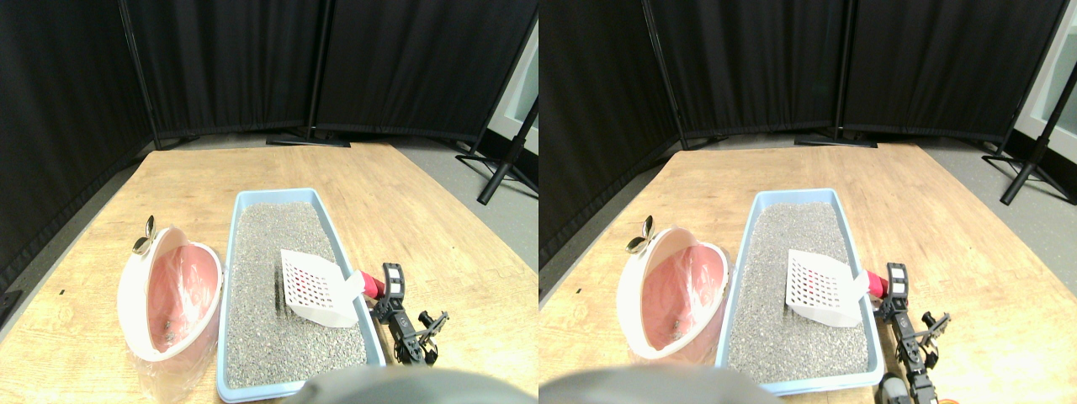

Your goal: Scoop (unimanual)

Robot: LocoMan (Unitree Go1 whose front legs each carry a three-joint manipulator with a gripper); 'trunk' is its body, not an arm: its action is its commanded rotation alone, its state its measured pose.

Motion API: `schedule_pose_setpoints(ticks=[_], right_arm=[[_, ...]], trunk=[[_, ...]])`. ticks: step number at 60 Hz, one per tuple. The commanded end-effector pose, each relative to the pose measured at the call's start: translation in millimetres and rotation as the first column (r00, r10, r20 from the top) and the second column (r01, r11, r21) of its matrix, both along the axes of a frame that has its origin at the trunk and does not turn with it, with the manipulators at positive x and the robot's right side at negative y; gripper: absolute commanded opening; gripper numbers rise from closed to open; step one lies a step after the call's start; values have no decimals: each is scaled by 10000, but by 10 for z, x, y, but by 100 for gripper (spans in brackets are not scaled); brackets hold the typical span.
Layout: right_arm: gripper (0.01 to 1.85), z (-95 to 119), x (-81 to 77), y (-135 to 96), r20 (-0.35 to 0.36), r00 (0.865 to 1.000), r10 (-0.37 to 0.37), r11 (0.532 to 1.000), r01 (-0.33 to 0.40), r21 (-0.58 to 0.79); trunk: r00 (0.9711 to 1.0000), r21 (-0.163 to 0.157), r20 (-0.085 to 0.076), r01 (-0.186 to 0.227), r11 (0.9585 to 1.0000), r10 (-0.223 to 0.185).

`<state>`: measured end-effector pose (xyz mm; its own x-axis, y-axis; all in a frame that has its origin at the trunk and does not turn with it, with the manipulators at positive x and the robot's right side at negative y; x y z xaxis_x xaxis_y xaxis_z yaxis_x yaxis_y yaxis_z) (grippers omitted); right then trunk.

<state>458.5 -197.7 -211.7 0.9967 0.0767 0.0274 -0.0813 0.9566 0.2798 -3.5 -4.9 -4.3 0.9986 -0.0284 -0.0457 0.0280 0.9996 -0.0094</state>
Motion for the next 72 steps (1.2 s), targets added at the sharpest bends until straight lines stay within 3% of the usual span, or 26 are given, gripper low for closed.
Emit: schedule_pose_setpoints(ticks=[1,25,28,29,30,31,32,33,35,58,72], right_arm=[[105,17,54,2,263,9996,-55,10000,54,51],[101,2,154,-3,-89,9999,-76,9998,77,186],[91,-1,158,-6,-78,10000,-36,9998,37,188],[71,-5,165,-6,7,10000,53,9999,-53,148],[71,-5,165,-6,7,10000,53,9999,-53,148],[48,-10,172,-5,310,9992,272,9995,-276,125],[48,-10,172,-5,310,9992,272,9995,-276,125],[28,-14,178,-6,502,9979,401,9992,-399,-64],[5,-13,178,-8,594,9964,606,9981,-596,-173],[5,99,109,-95,1161,9888,941,9908,-816,-1077],[5,358,59,-125,1986,9693,1451,9782,-1105,-1758]], trunk=[[9995,-227,-270,-141,9996,135],[9996,-202,-262,-138,9997,133],[9995,-200,-278,-150,9997,145],[9995,-195,-290,-155,9997,149],[9995,-195,-290,-155,9997,149],[9995,-193,-291,-159,9997,153],[9995,-197,-289,-162,9997,156],[9994,-197,-292,-165,9997,159],[9994,-199,-294,-166,9997,161],[9991,-318,-353,-228,9992,216],[9987,-396,-383,-347,9986,332]])
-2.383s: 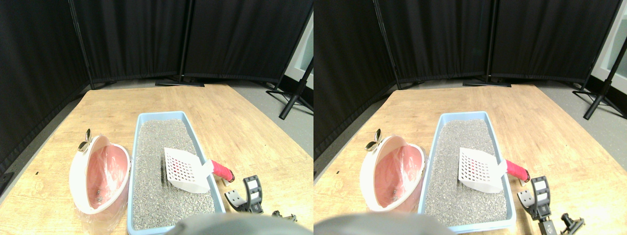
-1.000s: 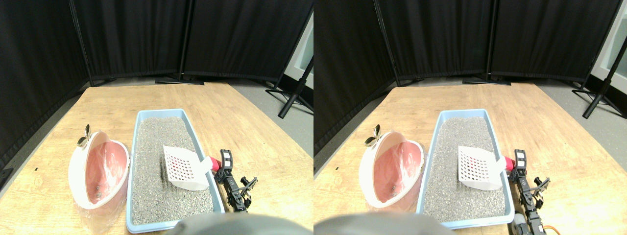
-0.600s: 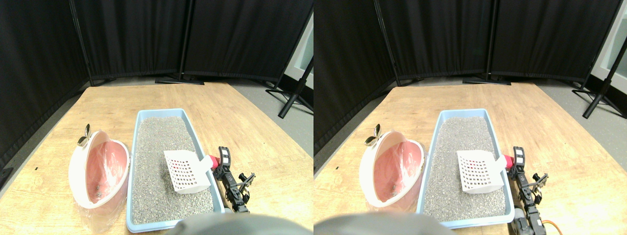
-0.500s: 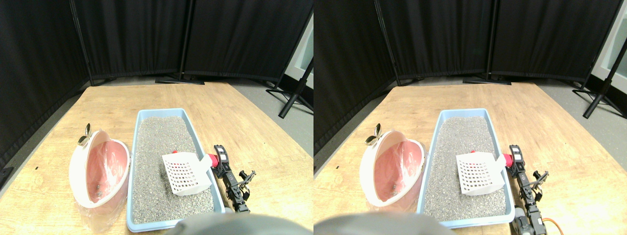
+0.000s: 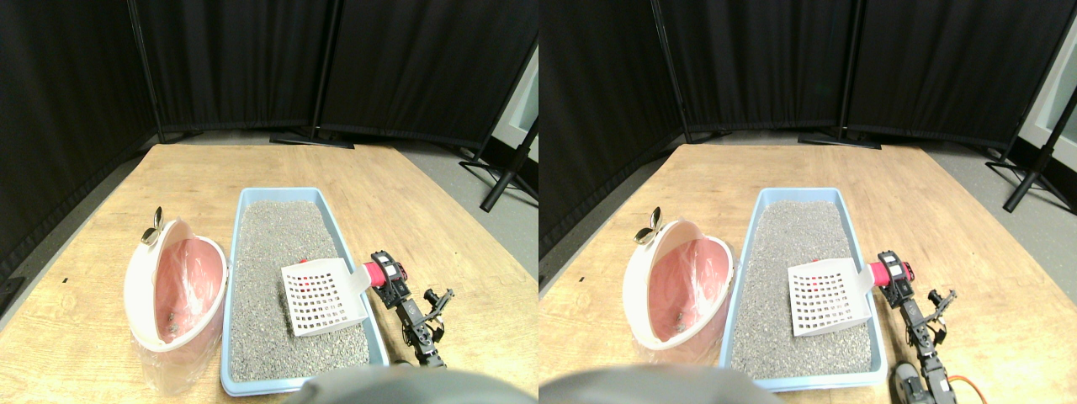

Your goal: Scoop (unimanual)

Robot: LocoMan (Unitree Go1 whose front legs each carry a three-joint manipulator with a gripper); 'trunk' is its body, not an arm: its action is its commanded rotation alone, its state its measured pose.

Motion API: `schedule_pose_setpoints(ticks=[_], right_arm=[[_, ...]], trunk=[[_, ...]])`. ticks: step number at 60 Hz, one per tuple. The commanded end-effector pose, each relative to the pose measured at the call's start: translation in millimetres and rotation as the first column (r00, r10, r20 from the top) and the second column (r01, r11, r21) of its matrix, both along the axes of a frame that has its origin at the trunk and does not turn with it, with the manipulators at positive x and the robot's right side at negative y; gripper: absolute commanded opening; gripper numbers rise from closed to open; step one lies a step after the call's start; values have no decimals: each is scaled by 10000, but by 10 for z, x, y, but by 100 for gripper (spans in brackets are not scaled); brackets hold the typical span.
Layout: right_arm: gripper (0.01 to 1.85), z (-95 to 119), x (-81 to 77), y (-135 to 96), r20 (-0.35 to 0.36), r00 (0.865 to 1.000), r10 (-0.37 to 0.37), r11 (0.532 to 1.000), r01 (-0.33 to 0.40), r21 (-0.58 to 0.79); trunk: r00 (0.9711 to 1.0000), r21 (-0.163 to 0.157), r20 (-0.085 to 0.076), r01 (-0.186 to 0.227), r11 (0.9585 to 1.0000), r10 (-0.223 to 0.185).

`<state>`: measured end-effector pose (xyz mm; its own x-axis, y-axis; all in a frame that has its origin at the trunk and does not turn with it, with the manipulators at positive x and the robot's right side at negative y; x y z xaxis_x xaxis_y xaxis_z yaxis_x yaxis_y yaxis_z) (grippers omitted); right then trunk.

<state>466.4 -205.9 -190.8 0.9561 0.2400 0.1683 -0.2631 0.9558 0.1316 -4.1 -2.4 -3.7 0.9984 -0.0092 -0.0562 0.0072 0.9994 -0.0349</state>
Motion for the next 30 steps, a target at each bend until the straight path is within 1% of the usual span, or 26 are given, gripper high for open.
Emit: schedule_pose_setpoints(ticks=[1,3,5,7,8,9,10,11,13,16,17,21,26,28,30], right_arm=[[5,198,-22,-42,633,9978,-208,9988,236,-430],[5,275,-31,-35,810,9964,-265,9985,303,-457],[5,359,-31,-29,1235,9921,-199,9981,269,-548],[5,382,-33,-28,1247,9919,-244,9978,319,-585],[5,447,-32,-27,1355,9905,-226,9970,323,-703],[5,447,-32,-27,1355,9905,-226,9970,323,-703],[5,486,-24,-29,1497,9887,-107,9967,227,-783],[5,532,-17,-32,1507,9885,-142,9959,274,-860],[5,607,10,-38,1867,9824,35,9944,163,-1046],[5,656,38,-43,2012,9795,-14,9928,254,-1170],[5,678,66,-55,2109,9775,98,9928,157,-1191],[5,787,120,-82,2176,9760,23,9872,325,-1559],[5,869,168,-110,2264,9740,-34,9836,440,-1747],[5,906,193,-124,2250,9742,-162,9792,609,-1935],[5,949,227,-142,2355,9717,-155,9739,680,-2164]], trunk=[[9995,-153,-273,-135,9998,131],[9995,-167,-280,-143,9998,138],[9995,-188,-291,-152,9997,147],[9994,-203,-299,-163,9997,157],[9994,-212,-311,-175,9996,168],[9994,-225,-313,-185,9996,178],[9993,-232,-312,-192,9995,185],[9993,-236,-313,-197,9995,189],[9993,-261,-320,-215,9994,207],[9992,-297,-323,-235,9993,226],[9992,-294,-319,-241,9993,231],[9992,-327,-323,-262,9991,252],[9991,-372,-333,-264,9990,252],[9991,-393,-331,-268,9989,255],[9991,-420,-322,-276,9987,263]])
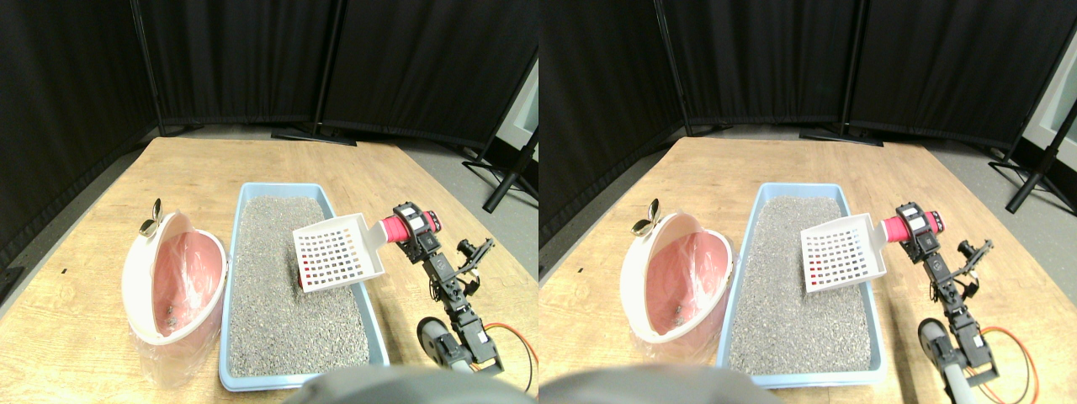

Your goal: Scoop (unimanual)

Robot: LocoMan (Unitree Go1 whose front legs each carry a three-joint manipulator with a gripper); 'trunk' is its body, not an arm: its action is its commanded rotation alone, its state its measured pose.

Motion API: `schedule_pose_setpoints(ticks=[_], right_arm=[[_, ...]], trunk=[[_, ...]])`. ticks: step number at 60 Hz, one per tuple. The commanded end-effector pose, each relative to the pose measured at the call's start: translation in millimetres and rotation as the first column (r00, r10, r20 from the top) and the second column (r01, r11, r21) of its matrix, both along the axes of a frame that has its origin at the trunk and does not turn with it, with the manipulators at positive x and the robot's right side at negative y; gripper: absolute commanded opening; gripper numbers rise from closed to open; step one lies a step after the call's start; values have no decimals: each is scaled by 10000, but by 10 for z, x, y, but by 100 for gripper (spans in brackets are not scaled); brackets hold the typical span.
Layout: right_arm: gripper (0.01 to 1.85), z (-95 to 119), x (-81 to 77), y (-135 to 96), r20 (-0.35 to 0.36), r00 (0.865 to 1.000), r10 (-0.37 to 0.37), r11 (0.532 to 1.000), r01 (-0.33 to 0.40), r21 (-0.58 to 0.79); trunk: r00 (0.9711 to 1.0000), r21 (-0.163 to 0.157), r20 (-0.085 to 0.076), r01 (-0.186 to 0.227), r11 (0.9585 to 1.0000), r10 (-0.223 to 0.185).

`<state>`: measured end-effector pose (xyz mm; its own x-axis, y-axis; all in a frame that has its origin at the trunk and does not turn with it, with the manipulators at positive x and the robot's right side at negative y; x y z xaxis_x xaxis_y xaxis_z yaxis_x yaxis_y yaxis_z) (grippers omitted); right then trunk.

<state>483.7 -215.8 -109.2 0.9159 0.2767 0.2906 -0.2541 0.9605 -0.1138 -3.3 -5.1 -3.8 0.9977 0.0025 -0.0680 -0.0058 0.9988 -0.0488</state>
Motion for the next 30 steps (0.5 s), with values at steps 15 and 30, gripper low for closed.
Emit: schedule_pose_setpoints(ticks=[15,30], right_arm=[[5,344,168,-108,916,9947,-469,9879,597,-1434],[5,443,268,-81,863,9958,-299,9612,523,-2710]], trunk=[[9997,-411,-209,-157,9990,149],[9994,-612,-245,-263,9978,249]])
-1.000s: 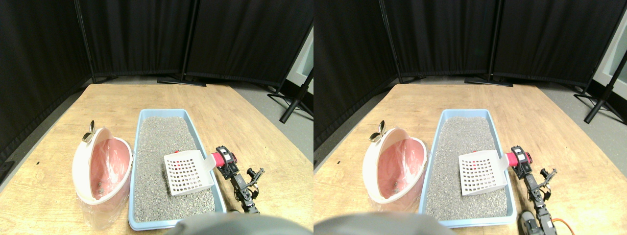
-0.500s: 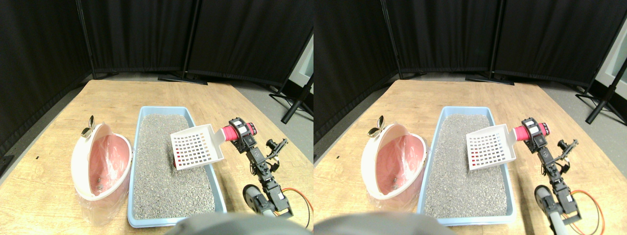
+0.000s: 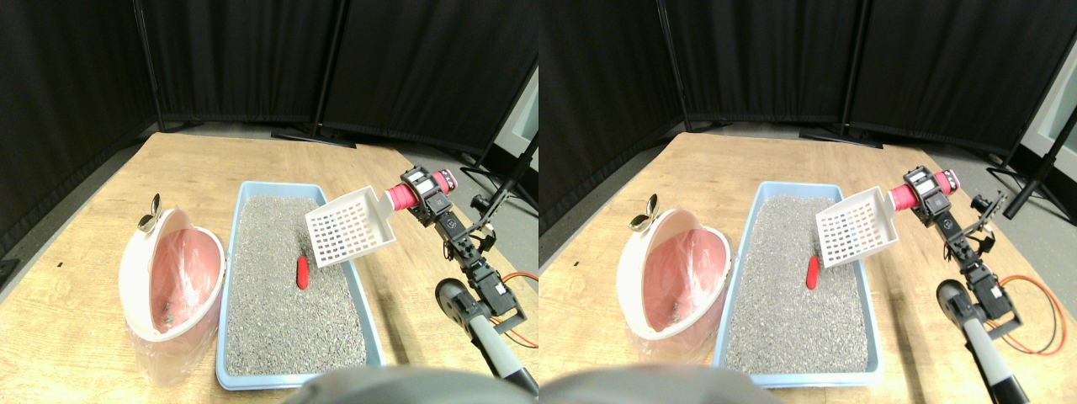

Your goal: Scoop (unimanual)

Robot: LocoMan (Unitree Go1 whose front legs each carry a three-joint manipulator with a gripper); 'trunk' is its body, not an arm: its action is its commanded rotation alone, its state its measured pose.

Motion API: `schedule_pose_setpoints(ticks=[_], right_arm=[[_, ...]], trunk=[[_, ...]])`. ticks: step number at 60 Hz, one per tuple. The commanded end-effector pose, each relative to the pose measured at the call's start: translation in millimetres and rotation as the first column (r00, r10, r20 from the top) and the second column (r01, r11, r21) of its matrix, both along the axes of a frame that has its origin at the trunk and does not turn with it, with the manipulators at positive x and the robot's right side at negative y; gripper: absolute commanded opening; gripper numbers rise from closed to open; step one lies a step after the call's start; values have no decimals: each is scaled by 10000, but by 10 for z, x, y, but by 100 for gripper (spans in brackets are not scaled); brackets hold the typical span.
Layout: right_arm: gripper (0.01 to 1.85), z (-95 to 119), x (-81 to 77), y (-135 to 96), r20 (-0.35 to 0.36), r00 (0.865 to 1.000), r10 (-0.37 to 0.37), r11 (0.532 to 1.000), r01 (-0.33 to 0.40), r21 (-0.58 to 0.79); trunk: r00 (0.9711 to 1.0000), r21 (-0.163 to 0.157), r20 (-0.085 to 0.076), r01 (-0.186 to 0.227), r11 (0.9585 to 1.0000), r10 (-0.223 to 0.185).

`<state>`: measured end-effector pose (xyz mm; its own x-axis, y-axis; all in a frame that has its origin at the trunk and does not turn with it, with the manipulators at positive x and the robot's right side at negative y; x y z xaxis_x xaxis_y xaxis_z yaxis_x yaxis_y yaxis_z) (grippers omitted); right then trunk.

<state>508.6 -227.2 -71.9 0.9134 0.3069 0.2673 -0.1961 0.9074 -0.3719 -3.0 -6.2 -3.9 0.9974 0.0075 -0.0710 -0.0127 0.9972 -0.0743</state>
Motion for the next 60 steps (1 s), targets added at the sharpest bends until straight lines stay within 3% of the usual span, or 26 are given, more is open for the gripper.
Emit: schedule_pose_setpoints(ticks=[1,25,31,60], right_arm=[[5,72,28,37,219,9997,120,9995,-114,-284],[5,157,138,171,-160,9995,290,9739,-319,-2248],[5,188,166,193,-355,9994,5,9600,-104,-2798],[5,210,261,339,-971,9933,629,8981,-988,-4286]], trunk=[[9996,-373,-214,-200,9991,192],[9983,-624,-209,-548,9965,536],[9981,-652,-225,-593,9961,579],[9977,-739,-355,-608,9954,583]])
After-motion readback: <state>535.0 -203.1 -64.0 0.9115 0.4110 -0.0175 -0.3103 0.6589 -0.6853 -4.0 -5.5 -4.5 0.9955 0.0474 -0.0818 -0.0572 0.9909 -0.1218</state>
